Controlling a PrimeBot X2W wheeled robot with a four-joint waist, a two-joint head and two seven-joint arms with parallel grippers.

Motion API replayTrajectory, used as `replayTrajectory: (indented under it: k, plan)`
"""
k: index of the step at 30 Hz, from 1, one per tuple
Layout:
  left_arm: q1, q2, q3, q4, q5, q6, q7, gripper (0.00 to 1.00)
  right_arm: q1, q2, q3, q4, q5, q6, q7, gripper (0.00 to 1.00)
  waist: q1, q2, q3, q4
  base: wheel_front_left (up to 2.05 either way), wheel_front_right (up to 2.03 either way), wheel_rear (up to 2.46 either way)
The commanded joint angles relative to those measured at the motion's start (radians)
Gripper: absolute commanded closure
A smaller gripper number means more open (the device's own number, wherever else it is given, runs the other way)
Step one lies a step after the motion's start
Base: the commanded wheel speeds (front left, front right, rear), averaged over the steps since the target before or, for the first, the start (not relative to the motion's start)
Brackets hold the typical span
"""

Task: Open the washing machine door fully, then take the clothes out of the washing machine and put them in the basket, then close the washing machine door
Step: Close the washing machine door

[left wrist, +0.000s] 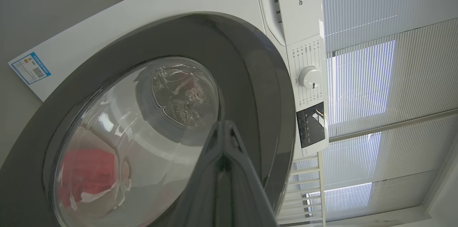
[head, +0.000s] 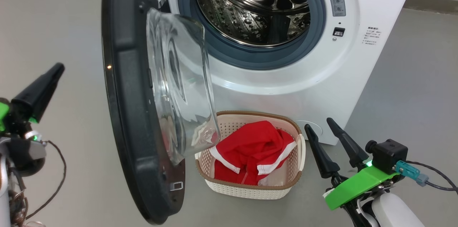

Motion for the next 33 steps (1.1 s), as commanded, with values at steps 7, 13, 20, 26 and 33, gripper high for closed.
replayTrajectory:
  k: [7, 13, 20, 26, 33]
  plan:
    - [-0.055, 0.04, -0.02, -0.041, -0.011, 0.036, 0.062, 1.0, -0.007, 0.007, 0.019, -0.019, 0.002, 0.002, -0.005, 0.0, 0.0, 0.0, -0.008, -0.02, 0.0, 0.0, 0.0]
    - [-0.052, 0.037, -0.051, -0.059, -0.01, 0.048, 0.087, 1.0, -0.004, 0.007, 0.019, -0.02, 0.002, 0.002, -0.005, 0.0, 0.0, 0.0, -0.013, -0.047, 0.0, 0.0, 0.0]
    - [-0.057, 0.018, -0.091, -0.084, -0.014, 0.058, 0.11, 1.0, 0.002, 0.006, 0.027, -0.017, 0.004, 0.002, -0.005, 0.0, 0.0, 0.0, -0.02, -0.074, 0.0, 0.0, 0.0]
    - [-0.065, -0.006, -0.124, -0.107, -0.014, 0.065, 0.12, 1.0, -0.004, 0.008, 0.035, -0.014, 0.004, 0.002, -0.005, 0.0, 0.0, 0.0, -0.021, -0.119, 0.0, 0.0, 0.0]
    - [-0.071, -0.026, -0.132, -0.11, -0.009, 0.056, 0.107, 1.0, -0.006, 0.008, 0.032, -0.014, 0.001, 0.002, -0.005, 0.0, 0.0, 0.0, -0.014, -0.193, 0.0, 0.0, 0.0]
